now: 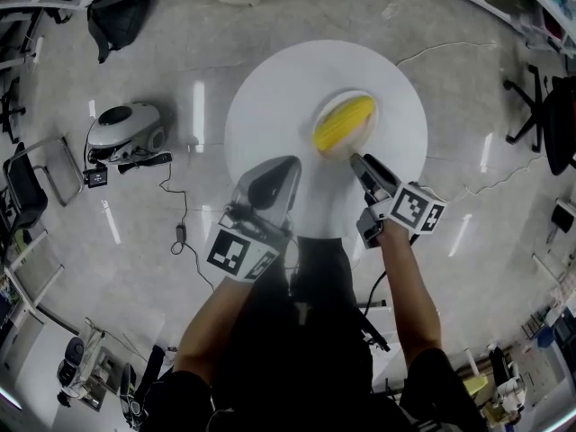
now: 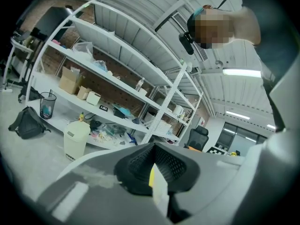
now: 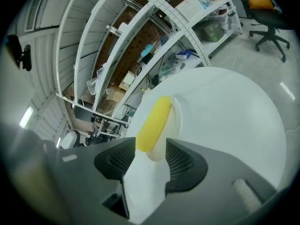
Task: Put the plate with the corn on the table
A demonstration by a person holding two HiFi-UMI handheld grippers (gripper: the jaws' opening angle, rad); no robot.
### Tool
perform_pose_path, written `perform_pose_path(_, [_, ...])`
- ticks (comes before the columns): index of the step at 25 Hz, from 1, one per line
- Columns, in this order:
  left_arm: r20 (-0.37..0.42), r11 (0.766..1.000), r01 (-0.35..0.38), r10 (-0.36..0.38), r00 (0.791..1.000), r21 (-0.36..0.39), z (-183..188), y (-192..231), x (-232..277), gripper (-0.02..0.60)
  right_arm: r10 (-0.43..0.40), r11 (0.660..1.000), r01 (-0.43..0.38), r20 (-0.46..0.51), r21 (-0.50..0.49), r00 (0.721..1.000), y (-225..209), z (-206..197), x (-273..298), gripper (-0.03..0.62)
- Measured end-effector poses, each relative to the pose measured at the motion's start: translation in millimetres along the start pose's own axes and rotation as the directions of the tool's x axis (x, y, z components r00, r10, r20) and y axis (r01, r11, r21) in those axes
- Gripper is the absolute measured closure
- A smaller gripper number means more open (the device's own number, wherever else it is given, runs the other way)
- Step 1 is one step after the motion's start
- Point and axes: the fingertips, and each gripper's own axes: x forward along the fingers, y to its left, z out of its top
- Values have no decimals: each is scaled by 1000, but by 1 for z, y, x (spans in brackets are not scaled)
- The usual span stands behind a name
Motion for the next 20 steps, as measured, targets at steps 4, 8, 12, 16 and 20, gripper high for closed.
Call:
perform_pose_path(4, [11,1000,4,-5,1000,5,5,-4,-6,577,-36,999,36,20,-28,999,1,-2,-5,447])
perform_pose_path(8, [8,1000,3,-3,1000,5,10,-8,-13,577,-85,994,87,35,-73,996,5,-3,-10,529])
perform_pose_path(12, [14,1000,9,-9,1000,7,17,-16,-20,577,-110,989,114,45,-94,993,12,-7,-15,579])
perform_pose_path(16, [35,999,24,-25,999,26,27,-25,-27,577,-120,986,124,48,-109,992,20,-12,-18,585])
perform_pose_path(20, [46,999,29,-31,998,37,39,-30,-36,577,-123,984,130,62,-121,990,31,-16,-22,585])
